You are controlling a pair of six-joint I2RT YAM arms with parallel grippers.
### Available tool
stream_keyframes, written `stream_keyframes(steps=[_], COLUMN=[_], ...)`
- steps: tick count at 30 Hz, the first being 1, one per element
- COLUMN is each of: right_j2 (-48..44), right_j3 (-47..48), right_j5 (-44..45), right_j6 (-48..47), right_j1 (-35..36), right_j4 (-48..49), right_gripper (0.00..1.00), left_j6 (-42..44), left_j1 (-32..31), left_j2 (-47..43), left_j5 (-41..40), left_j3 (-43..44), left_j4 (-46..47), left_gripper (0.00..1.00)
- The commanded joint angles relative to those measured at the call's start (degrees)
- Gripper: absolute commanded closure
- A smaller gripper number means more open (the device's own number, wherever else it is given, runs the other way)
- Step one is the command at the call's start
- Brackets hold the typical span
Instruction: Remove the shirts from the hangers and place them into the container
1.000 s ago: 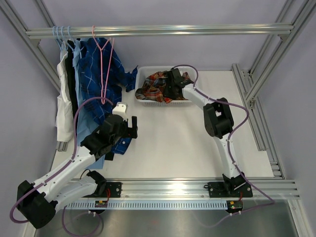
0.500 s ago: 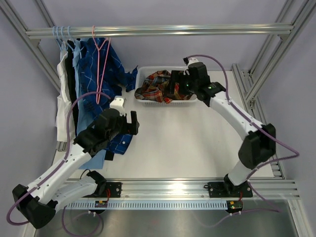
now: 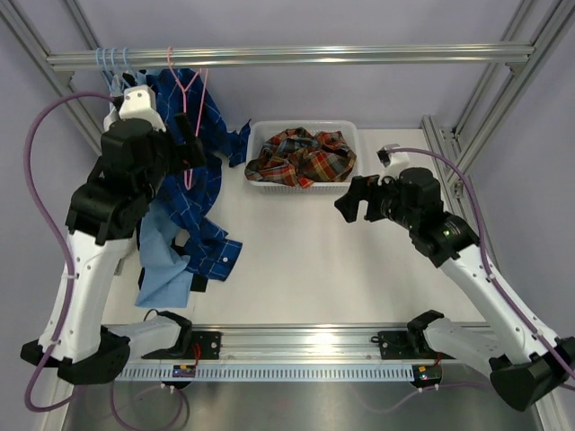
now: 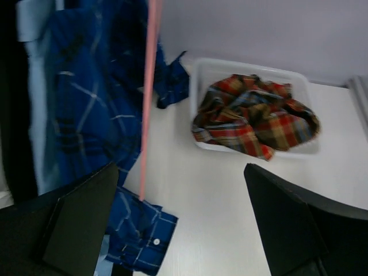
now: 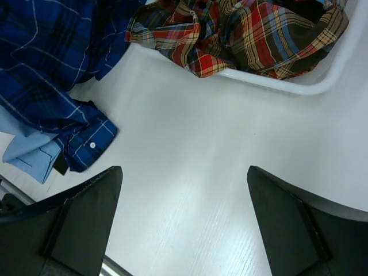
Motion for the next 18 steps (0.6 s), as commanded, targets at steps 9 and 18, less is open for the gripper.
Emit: stream_keyframes(steps=[9, 18], right_j2=[-21.2, -27.0], right_j3=[-12.3, -15.9], right_j5=[-4.6, -4.0], right_j6=[0.6, -0.3], right_j1=[-0.2, -0.2], right_j4=[-6.2, -10.3], right_gripper=[0.01, 0.00], left_j6=[1.4, 3.8], left_j1=[14.8, 16.5], left_j2=[13.3, 11.6], left_j5=[-5.1, -7.1], left_j3=[5.1, 2.5], left_j4=[-3.3, 1.6], left_gripper=[0.07, 0.10])
